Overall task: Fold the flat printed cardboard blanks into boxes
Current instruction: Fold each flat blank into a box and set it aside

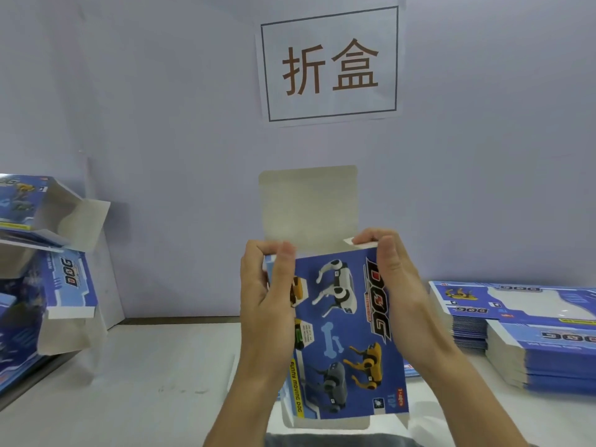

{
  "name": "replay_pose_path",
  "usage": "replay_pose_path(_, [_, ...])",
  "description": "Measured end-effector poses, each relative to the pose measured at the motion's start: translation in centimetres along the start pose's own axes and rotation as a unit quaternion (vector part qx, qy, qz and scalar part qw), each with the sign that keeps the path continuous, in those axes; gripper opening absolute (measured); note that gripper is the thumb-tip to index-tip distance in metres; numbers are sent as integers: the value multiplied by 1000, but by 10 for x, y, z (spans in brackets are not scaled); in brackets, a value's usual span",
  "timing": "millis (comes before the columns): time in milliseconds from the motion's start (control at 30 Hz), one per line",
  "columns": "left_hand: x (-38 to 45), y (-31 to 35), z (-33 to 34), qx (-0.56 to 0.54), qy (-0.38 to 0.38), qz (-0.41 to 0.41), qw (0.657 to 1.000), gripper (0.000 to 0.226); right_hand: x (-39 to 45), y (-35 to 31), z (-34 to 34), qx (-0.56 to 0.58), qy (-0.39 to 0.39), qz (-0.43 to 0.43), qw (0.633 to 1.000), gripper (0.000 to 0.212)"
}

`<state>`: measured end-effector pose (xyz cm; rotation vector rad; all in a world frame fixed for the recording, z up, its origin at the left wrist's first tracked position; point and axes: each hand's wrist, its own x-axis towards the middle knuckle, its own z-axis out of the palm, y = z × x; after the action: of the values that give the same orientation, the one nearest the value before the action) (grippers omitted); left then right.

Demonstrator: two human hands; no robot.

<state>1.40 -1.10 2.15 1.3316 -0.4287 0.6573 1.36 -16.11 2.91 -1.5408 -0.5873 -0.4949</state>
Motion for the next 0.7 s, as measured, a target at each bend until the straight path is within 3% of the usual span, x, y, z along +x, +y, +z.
replay_pose_path(167, [2,-2,4,23,30,-19,999,28,6,-1,2,5,69,38,997,24])
replay_pose_path(300, [0,0,6,48,20,-6,999,13,6,2,3,-4,90,64,994,13])
replay_pose_path(367, [-1,2,5,43,17,-13,999,11,4,2,4,-3,89,68,994,31])
replay_pose_path(433, [0,0,3,10,21,-31,999,28,5,1,4,-4,71,78,994,55])
replay_pose_path(533, [3,-2,2,-29,3,-55,998,52,6,-2,5,23,38,80,996,57])
replay_pose_path(600, [3,-4,1,-21,1,-34,999,45,6,-2,5,48,35,66,996,37])
replay_pose_path(700, [3,-6,-1,-29,12,3,1000,10,5,0,4,45,54,36,997,21])
